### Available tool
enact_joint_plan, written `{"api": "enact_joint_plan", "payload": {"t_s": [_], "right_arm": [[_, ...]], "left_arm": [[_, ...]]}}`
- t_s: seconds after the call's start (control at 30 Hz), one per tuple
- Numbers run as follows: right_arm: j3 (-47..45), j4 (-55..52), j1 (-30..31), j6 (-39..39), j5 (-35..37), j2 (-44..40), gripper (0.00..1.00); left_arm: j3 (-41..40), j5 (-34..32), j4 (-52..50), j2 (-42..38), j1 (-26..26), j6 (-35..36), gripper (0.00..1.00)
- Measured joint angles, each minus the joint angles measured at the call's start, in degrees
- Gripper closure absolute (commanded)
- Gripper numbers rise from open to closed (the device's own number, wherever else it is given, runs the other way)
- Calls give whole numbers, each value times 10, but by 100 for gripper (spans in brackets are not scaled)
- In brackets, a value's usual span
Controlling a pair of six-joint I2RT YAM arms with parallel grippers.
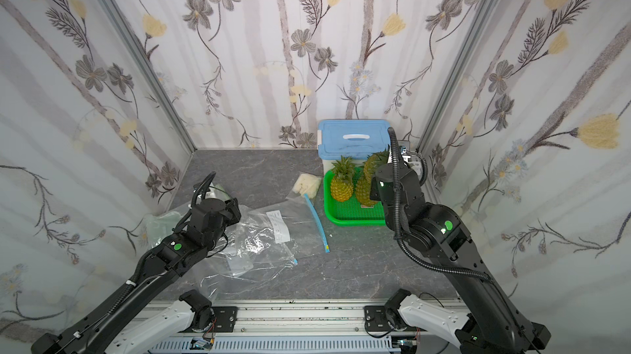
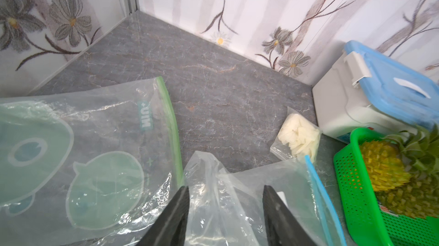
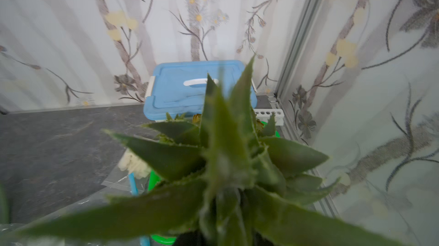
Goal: Open the zip-top bag and take out the pineapple
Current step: Place the zipper food storage bag in the zipper food storage bag, then place the pineapple in the basket.
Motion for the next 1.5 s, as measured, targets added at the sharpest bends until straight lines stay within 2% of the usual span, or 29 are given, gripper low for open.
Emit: {"api": "enact_joint_plan", "payload": {"t_s": [0.3, 0.57, 0.77, 1.17, 1.23, 1.37, 1.4, 1.5], "right_arm": [[-88, 14, -229, -8, -155, 27, 100], [-89, 62, -333, -28, -259, 104, 100], [-59, 68, -372, -42, -291, 194, 100], [-11, 89, -402, -50, -325, 335, 99], [-3, 93, -403, -50, -328, 352, 89], [3, 102, -403, -52, -328, 364, 64], [2, 107, -404, -52, -328, 363, 60], [-9, 117, -404, -51, -331, 352, 41]], "left_arm": [[48, 31, -6, -6, 1, 25, 46], [49, 38, -24, -21, 1, 30, 47], [49, 38, -34, -32, 1, 30, 47], [49, 34, -57, -49, 1, 34, 46], [49, 34, -58, -46, 1, 37, 44], [49, 36, -60, -45, 1, 42, 30], [49, 36, -60, -45, 1, 43, 26], [48, 40, -60, -44, 1, 51, 5]]}}
